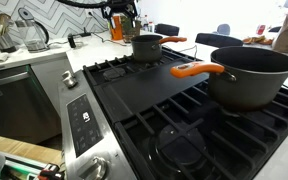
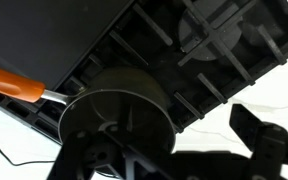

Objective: Pick up the pot on the top left stove plate and put it on the counter

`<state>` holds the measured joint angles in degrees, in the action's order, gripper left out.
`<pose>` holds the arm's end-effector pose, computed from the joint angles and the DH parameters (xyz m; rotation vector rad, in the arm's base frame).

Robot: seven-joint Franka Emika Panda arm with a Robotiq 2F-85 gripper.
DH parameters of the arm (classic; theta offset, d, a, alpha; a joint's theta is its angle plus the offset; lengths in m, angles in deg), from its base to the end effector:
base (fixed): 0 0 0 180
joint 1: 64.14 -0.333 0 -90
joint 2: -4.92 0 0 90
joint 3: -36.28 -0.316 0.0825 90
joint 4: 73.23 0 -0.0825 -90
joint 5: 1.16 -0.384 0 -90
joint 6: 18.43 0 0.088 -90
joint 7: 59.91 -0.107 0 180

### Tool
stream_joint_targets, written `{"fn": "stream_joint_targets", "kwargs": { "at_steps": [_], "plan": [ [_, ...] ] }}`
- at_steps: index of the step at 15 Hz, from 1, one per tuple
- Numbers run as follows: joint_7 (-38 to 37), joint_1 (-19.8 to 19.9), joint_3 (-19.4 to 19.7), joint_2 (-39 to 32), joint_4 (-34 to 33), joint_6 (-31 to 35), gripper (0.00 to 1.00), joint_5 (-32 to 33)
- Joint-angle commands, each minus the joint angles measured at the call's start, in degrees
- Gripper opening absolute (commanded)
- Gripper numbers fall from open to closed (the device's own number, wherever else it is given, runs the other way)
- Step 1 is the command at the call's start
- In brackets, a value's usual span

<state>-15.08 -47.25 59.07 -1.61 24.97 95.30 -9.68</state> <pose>0.4837 -0.3759 0.5333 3.0869 0.0731 0.2918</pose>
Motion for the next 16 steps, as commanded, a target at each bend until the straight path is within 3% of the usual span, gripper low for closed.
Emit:
{"fn": "stream_joint_targets", "kwargs": {
  "at_steps": [1, 3, 5, 7, 9, 16],
  "plan": [
    [3.64, 3.96, -2.21, -6.52, -6.18, -1.98, 1.0, -1.75],
    [3.66, 5.26, -3.26, -8.74, -7.88, -2.38, 1.0, -2.06],
    [3.57, 6.4, -4.43, -10.76, -9.54, -3.23, 0.87, -2.2],
    [3.08, 7.02, -5.4, -12.15, -10.53, -4.22, 0.63, -1.2],
    [2.78, 7.33, -6.21, -13.49, -11.28, -4.7, 0.56, -0.03],
    [3.44, 7.67, -8.16, -16.57, -13.21, -4.64, 0.5, 2.78]
  ]
}}
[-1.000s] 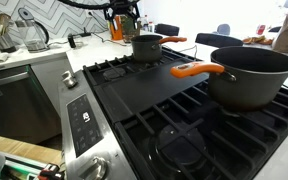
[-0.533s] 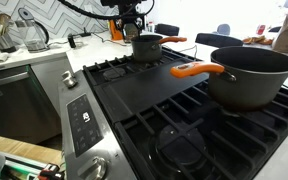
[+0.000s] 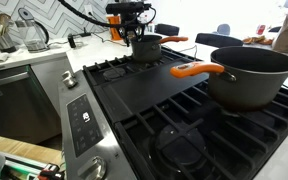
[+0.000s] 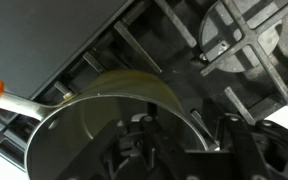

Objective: Pick up the pot on the top left stove plate and put it on the counter

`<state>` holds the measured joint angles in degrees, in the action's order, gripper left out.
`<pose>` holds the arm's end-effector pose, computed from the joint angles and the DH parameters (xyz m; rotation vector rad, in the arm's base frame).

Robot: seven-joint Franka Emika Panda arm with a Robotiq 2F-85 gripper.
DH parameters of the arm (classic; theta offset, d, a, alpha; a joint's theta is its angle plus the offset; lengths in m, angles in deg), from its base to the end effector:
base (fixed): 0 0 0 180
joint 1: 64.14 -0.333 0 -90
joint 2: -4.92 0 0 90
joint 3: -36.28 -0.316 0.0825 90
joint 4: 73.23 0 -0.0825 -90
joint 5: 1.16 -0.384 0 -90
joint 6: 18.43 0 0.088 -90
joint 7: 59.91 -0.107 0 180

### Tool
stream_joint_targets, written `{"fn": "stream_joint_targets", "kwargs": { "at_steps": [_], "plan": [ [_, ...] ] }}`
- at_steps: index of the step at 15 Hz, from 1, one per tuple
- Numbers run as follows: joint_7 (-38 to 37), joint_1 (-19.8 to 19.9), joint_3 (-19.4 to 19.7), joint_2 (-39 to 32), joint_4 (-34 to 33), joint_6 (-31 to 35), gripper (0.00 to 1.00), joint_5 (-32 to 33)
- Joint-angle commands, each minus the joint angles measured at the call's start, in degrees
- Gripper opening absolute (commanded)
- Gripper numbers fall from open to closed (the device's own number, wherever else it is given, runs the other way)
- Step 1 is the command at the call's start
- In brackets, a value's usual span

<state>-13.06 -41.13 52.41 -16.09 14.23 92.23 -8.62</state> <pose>0.5415 -0.3973 0.4594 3.1166 0.1751 0.0860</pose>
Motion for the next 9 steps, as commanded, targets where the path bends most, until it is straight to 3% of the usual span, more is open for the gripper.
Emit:
{"fn": "stream_joint_targets", "kwargs": {
  "at_steps": [1, 2, 4, 5, 7, 9],
  "plan": [
    [1.68, 1.64, -1.75, -2.37, -2.73, -1.81, 0.49, 1.94],
    [2.14, 1.72, -1.97, -2.63, -2.91, -1.79, 0.46, 2.37],
    [2.48, 1.69, -2.17, -2.86, -3.02, -1.17, 0.21, 3.25],
    [2.7, 1.67, -2.3, -2.83, -3.12, -0.98, 0.19, 3.71],
    [3.51, 1.42, -2.68, -2.25, -3.21, -0.42, 0.03, 4.37],
    [4.41, 1.09, -3.24, -1.62, -3.7, -0.51, 0.0, 4.75]
  ]
}}
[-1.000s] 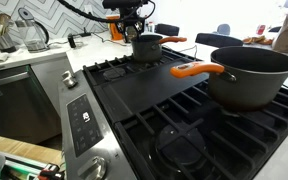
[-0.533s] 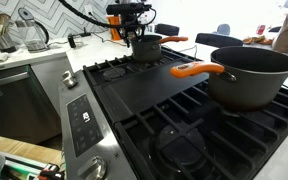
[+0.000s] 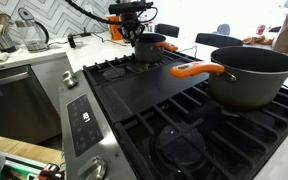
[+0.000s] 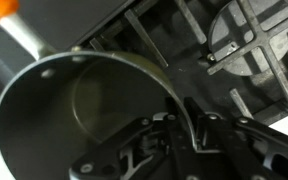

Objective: Pick up the pot on the top left stove plate and put it on the counter

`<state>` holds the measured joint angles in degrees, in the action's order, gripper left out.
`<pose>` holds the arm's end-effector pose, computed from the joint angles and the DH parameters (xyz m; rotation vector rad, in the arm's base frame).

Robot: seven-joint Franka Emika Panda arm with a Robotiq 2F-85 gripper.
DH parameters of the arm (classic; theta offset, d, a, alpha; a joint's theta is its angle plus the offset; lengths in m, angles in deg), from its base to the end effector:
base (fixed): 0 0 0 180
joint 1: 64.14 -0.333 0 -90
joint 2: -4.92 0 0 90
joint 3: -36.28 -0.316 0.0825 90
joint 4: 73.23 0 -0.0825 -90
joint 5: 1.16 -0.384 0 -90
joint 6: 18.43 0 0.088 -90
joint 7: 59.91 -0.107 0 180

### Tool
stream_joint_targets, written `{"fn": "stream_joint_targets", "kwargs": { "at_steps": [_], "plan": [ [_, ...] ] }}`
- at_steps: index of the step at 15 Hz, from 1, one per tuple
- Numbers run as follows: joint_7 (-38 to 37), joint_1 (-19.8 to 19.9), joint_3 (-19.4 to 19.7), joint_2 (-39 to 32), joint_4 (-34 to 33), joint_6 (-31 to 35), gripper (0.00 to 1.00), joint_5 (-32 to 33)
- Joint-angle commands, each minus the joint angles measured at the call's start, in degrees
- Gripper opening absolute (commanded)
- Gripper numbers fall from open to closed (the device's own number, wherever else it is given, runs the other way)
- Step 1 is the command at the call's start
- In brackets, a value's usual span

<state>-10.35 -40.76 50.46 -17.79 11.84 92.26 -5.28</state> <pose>0.5575 -0.3915 0.4581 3.0625 0.3190 0.0426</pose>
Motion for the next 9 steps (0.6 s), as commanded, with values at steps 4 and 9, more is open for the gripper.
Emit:
{"fn": "stream_joint_targets", "kwargs": {
  "at_steps": [4, 9],
  "plan": [
    [3.85, 0.02, -2.56, 1.81, -1.02, -0.4, 0.01, 2.02],
    [7.77, -1.3, -4.52, 3.14, 0.15, 0.33, 0.01, 2.62]
  ]
}}
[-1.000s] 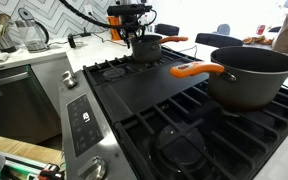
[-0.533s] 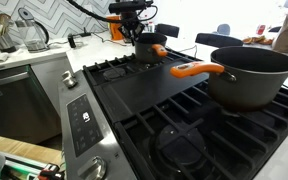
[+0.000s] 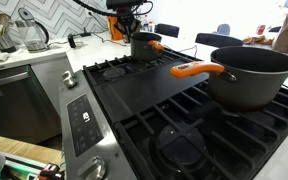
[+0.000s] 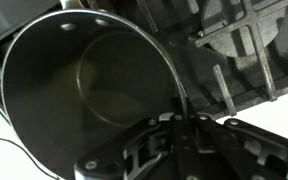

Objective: Pick up the pot on the top left stove plate and put it on the counter

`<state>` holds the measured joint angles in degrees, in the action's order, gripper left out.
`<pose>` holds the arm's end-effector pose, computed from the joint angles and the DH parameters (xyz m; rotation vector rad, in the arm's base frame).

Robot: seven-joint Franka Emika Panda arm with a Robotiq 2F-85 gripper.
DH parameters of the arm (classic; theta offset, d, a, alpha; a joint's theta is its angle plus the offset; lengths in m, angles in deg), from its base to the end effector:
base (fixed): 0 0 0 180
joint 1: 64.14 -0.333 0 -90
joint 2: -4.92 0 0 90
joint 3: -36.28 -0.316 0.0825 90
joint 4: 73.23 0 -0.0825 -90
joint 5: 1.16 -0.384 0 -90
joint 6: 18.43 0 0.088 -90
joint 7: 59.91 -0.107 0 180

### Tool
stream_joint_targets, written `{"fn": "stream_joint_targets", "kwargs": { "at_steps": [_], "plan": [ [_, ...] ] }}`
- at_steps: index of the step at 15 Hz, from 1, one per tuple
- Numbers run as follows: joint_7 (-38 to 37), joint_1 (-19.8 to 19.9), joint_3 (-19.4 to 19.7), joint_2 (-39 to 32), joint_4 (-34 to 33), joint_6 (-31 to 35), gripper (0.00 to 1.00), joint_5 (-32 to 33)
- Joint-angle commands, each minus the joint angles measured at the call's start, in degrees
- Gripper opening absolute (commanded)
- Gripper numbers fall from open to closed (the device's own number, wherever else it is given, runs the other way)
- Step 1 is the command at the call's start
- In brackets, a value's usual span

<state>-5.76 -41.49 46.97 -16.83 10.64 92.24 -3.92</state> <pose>0.5817 -0.3562 0.4767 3.0083 0.5545 0.0811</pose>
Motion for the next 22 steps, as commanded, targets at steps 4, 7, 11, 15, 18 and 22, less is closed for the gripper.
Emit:
{"fn": "stream_joint_targets", "kwargs": {
  "at_steps": [4, 7, 11, 15, 18, 22],
  "plan": [
    [7.19, -2.82, -2.25, 4.04, 2.95, 0.8, 0.01, 3.72],
    [9.37, -5.41, -2.9, 5.86, 4.69, 2.62, 0.01, 7.48],
    [12.31, -8.77, -4.3, 8.77, 8.78, 3.89, 0.01, 11.61],
    [14.48, -12.34, -5.87, 12.68, 16.34, 9.58, 0.01, 16.12],
    [16.62, -14.06, -7.37, 16.25, 22.17, 16.1, 0.01, 16.5],
    [15.56, -15.06, -7.58, 13.97, 20.28, 15.51, 0.04, 14.6]
  ]
}}
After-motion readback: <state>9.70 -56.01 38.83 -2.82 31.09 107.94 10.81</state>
